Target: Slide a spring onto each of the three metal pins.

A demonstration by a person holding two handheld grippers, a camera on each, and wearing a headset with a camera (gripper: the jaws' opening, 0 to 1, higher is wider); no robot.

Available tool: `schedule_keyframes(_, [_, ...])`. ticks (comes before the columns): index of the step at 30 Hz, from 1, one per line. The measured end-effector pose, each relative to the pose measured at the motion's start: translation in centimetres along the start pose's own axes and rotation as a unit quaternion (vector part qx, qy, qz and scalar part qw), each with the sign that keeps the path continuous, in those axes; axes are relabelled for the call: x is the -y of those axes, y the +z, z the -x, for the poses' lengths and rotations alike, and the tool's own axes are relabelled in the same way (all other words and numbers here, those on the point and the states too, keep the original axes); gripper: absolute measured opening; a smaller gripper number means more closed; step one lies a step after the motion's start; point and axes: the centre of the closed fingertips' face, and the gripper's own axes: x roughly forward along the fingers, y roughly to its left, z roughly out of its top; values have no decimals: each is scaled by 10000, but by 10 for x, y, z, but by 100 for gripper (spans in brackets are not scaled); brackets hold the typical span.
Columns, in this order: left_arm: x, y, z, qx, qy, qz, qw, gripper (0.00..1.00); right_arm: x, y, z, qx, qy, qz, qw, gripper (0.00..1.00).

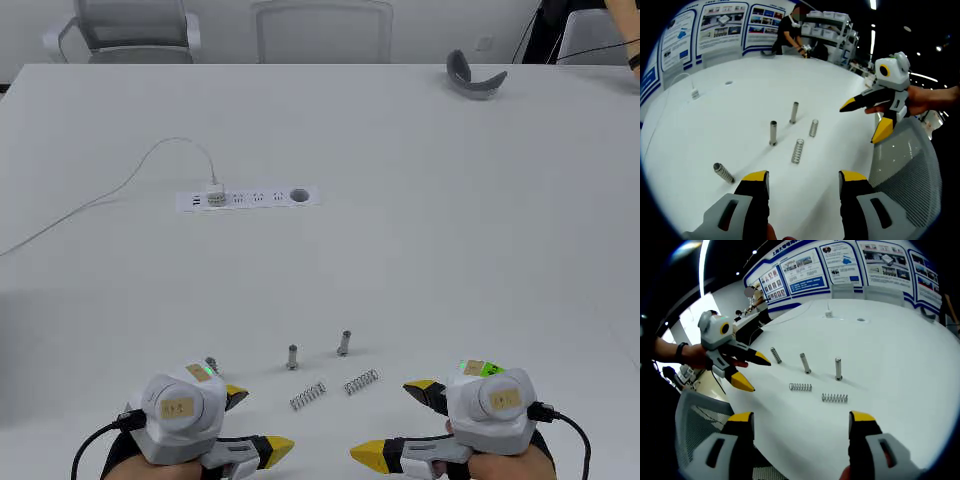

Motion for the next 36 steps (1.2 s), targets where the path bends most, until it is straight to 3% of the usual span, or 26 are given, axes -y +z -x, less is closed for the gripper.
schedule_keyframes(12, [3,7,-24,-105,-6,-58,9999,55,-4,-2,2,-6,45,46,10000,79])
schedule_keyframes(17, [-1,9,-35,-150,13,-80,9999,52,-4,-2,4,-4,49,33,10000,79])
schedule_keyframes(28, [-8,5,-53,-331,94,-291,9990,35,-4,-3,6,-32,60,-7,10000,79])
schedule_keyframes(36, [-11,-1,-66,-395,105,-203,9990,28,-5,-5,6,-69,91,-31,9999,79])
